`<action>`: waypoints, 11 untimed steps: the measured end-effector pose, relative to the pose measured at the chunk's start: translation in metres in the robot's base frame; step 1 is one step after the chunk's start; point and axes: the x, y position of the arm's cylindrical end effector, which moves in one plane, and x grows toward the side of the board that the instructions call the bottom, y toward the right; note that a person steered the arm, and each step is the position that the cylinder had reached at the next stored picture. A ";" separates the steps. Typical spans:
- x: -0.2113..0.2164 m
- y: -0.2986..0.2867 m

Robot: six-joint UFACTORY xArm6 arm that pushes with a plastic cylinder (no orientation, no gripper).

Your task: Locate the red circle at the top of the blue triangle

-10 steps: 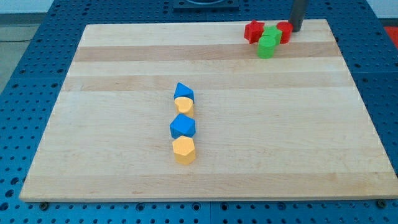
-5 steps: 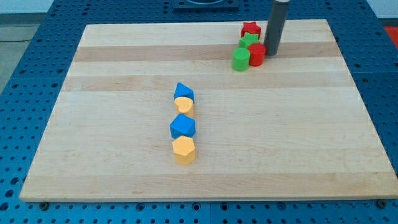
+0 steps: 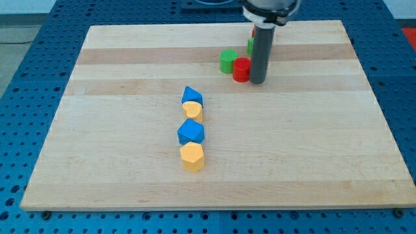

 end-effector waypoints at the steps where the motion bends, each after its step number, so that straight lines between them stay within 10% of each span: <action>1: -0.025 -0.020; 11: -0.066 -0.149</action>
